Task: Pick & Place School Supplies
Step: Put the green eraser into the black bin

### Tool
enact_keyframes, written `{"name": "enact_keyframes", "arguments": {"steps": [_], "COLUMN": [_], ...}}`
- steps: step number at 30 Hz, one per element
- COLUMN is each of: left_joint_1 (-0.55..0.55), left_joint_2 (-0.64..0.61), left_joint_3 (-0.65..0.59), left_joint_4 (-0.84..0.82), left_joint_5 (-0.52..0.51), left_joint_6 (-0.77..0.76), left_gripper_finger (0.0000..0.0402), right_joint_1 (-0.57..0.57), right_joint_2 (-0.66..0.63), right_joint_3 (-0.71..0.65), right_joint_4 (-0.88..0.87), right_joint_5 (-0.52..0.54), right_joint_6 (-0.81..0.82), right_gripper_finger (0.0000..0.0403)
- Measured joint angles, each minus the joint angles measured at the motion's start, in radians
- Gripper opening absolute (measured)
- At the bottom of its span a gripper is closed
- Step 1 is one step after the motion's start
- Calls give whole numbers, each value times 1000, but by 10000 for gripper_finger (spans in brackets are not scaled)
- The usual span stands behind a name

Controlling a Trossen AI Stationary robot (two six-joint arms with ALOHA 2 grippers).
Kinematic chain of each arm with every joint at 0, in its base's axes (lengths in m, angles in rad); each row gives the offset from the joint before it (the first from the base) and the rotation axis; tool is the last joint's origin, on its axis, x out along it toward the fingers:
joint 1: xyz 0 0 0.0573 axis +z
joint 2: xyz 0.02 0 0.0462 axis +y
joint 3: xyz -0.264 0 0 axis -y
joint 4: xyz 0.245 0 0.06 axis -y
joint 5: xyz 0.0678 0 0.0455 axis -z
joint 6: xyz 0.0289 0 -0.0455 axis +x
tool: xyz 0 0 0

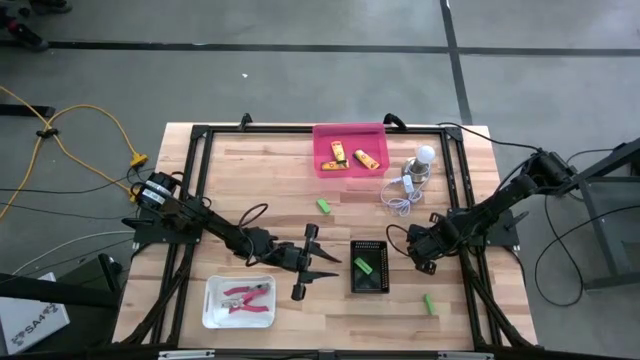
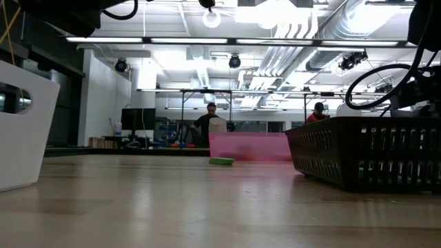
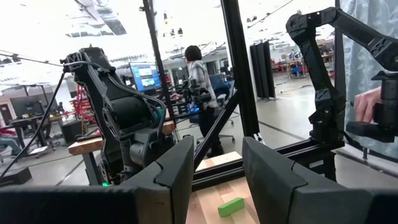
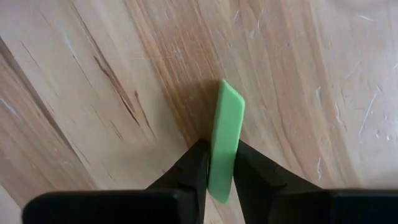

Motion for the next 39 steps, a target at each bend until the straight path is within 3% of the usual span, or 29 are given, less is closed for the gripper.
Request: {"name": "enact_keyframes", "arguments": {"steps": [8, 18, 30, 39], "left_joint_1": [0, 0, -6, -6], "left_joint_2": [0, 0, 0, 0], "left_joint_3": [0, 0, 0, 0], "left_joint_4": [0, 0, -1, -1], "left_joint_5": [-2, -2, 2, 2], "left_joint_6": [0, -1, -25, -45], "left_gripper_finger": [134, 134, 134, 134], "right_joint_1": [0, 0, 0, 0], "right_joint_2": [0, 3, 2, 2], "right_joint_3": [0, 21, 207, 352], "right_joint_4": [0, -41, -157, -137], "right_joint_5": [-18, -18, 38, 171], "right_joint_6": [-6, -9, -24, -54], "right_gripper_finger": [35, 34, 34, 34]}}
